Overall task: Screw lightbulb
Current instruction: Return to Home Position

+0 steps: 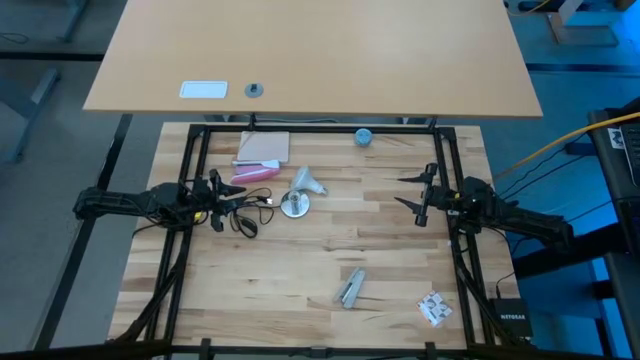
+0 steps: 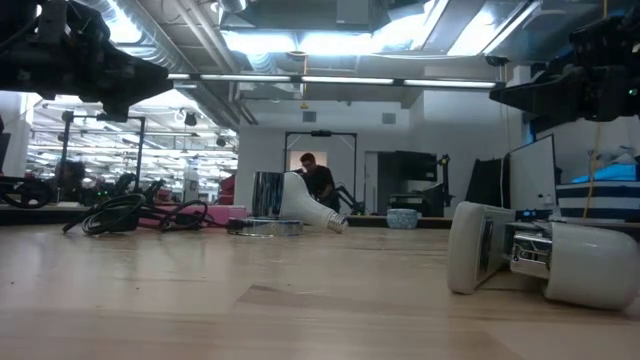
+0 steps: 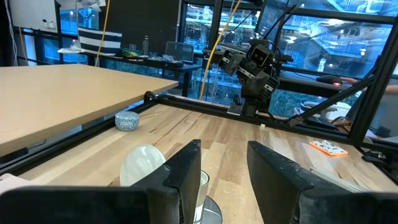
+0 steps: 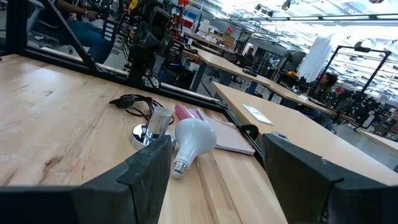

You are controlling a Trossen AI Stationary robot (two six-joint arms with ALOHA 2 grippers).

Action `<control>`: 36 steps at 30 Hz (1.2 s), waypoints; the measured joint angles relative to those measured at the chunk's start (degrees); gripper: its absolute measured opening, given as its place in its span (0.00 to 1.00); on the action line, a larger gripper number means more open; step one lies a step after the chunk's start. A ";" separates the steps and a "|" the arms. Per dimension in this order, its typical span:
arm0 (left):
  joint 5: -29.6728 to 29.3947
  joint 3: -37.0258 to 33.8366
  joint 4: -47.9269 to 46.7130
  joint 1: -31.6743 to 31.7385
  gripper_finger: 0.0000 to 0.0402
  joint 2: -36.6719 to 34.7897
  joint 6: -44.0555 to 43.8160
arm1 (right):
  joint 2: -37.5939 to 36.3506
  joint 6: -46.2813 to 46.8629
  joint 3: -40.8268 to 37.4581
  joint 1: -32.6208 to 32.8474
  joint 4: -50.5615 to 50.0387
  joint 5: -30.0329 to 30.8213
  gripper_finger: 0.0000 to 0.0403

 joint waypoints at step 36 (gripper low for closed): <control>0.00 0.00 0.01 0.00 0.31 0.00 0.01 | 0.02 0.00 0.00 0.00 1.12 -0.31 0.63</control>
